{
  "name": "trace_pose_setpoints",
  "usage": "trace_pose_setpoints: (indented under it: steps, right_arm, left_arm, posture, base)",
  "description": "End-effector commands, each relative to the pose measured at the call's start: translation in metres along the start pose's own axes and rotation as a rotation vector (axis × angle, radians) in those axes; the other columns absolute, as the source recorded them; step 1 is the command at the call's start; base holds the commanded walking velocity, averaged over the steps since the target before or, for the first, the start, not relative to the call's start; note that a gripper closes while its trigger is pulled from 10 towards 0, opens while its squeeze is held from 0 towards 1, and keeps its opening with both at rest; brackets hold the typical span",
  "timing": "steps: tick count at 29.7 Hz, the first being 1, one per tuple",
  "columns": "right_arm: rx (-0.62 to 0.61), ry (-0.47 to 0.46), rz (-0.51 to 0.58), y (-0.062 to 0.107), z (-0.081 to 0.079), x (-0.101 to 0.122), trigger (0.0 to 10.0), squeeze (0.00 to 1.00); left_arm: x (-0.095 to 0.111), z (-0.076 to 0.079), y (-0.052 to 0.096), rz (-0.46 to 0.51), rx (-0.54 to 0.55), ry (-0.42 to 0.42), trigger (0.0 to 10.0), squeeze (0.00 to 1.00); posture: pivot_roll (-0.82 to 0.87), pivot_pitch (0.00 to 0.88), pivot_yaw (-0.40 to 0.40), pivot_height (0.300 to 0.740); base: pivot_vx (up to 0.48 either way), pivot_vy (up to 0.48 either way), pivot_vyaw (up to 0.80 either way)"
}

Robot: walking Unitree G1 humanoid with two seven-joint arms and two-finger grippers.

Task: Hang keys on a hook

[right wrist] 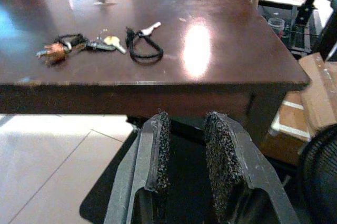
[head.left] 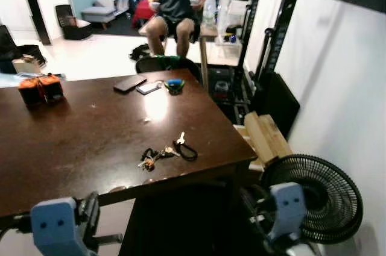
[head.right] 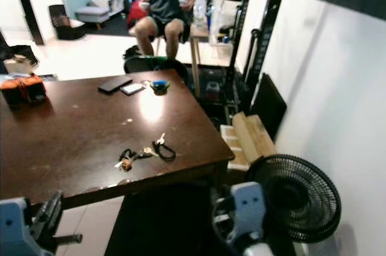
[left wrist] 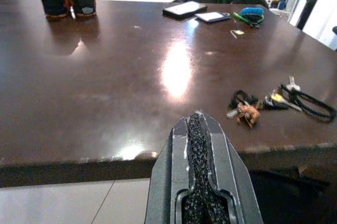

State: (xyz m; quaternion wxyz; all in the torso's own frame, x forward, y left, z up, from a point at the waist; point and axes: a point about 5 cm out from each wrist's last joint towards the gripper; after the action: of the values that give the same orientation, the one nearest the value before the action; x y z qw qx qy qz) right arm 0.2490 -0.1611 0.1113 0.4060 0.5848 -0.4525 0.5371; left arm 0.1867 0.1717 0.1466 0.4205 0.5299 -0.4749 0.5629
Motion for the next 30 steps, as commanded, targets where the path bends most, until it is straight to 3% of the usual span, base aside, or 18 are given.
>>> trace_pose_setpoints:
  steps: [1,12,30]
  right_arm:
    - [-0.008,-0.003,-0.007,-0.002,0.004,-0.003,10.0,0.0]
    - [0.006,0.003,0.001,-0.009,0.003,-0.001,10.0,0.0]
    - [0.109,0.002,-0.005,-0.03,-0.006,-0.002,10.0,0.0]
  left_arm:
    - [-0.003,0.002,0.0,-0.017,-0.012,0.008,10.0,0.0]
    - [-0.004,0.003,-0.001,-0.016,-0.011,0.01,10.0,0.0]
    - [-0.005,0.001,-0.004,-0.007,0.003,-0.013,10.0,0.0]
  posture:
    - [-0.06,0.001,0.084,0.74]
    - [-0.06,0.001,0.084,0.74]
    - [-0.04,0.0,0.055,0.74]
  base:
    - [0.281,0.0,0.0]
    - [0.279,0.0,0.0]
    - [0.0,0.0,0.0]
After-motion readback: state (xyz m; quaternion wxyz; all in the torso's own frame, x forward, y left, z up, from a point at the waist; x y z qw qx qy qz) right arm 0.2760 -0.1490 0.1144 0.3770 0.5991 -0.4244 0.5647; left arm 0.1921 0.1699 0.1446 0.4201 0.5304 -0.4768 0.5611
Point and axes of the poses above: a point about 5 cm out from each wrist's last joint towards the gripper, its own y axis pointing back from the gripper into the wrist, its own x axis along the axis of the wrist's last joint, z = x × y, and after that the axes turned 8 degrees about -y, right-handed
